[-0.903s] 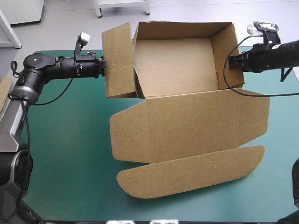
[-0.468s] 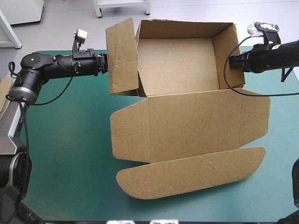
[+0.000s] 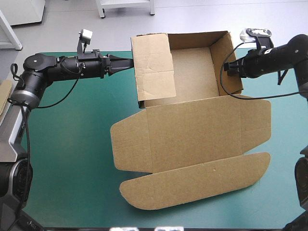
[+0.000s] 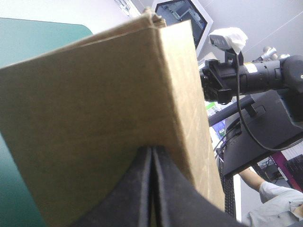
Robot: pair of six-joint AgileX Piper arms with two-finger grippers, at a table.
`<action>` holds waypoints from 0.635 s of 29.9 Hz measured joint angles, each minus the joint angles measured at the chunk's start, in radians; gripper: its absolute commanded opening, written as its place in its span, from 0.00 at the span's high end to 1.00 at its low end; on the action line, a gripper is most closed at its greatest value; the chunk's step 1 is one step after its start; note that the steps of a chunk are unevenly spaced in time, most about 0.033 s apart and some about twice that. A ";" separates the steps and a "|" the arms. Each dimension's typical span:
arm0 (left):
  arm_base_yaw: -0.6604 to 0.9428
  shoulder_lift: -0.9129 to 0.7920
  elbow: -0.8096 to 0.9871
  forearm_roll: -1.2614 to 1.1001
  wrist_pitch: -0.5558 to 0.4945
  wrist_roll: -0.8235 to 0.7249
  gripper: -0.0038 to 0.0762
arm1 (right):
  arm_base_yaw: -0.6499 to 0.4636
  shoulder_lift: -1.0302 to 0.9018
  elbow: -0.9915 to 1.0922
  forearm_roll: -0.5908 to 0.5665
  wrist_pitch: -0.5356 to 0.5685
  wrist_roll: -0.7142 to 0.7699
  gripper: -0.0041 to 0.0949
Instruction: Fold the box
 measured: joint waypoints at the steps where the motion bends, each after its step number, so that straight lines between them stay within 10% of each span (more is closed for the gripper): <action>1: -0.001 0.000 0.000 0.001 0.000 -0.001 0.96 | 0.008 0.003 0.000 -0.003 -0.003 0.001 0.97; 7: -0.003 0.000 0.000 0.054 0.000 -0.022 0.84 | 0.027 0.029 0.001 -0.012 -0.012 0.007 0.97; 14: -0.003 0.000 0.000 0.160 0.000 -0.075 0.42 | 0.027 0.032 0.001 -0.018 -0.019 0.007 0.97; 19: -0.003 0.000 0.000 0.147 0.000 -0.082 0.37 | 0.027 0.032 0.001 -0.018 -0.019 0.007 0.97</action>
